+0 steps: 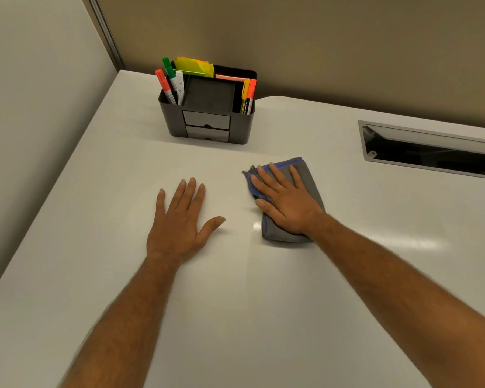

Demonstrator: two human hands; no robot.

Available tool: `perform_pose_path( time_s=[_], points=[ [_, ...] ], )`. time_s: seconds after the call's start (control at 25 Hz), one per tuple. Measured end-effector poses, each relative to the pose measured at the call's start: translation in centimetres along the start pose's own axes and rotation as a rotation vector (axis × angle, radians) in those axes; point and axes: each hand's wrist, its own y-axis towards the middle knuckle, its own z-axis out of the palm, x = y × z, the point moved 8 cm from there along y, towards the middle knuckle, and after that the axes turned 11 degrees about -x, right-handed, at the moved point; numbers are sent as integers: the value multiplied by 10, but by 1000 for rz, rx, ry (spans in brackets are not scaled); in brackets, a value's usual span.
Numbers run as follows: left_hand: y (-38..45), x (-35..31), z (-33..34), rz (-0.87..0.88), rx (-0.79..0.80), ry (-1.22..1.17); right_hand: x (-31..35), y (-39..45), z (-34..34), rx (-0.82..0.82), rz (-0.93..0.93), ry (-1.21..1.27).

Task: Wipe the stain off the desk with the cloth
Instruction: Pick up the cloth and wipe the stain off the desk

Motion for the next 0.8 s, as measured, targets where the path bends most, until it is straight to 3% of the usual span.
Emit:
perform_pose_path(
  time_s=[0.28, 0.8],
  points=[
    [-1, 0, -1, -3, -6, -12, 22, -22, -1, 40, -166, 65],
    [-2, -2, 2, -10, 60, 18, 94, -108, -13, 67, -103, 501]
  ],
)
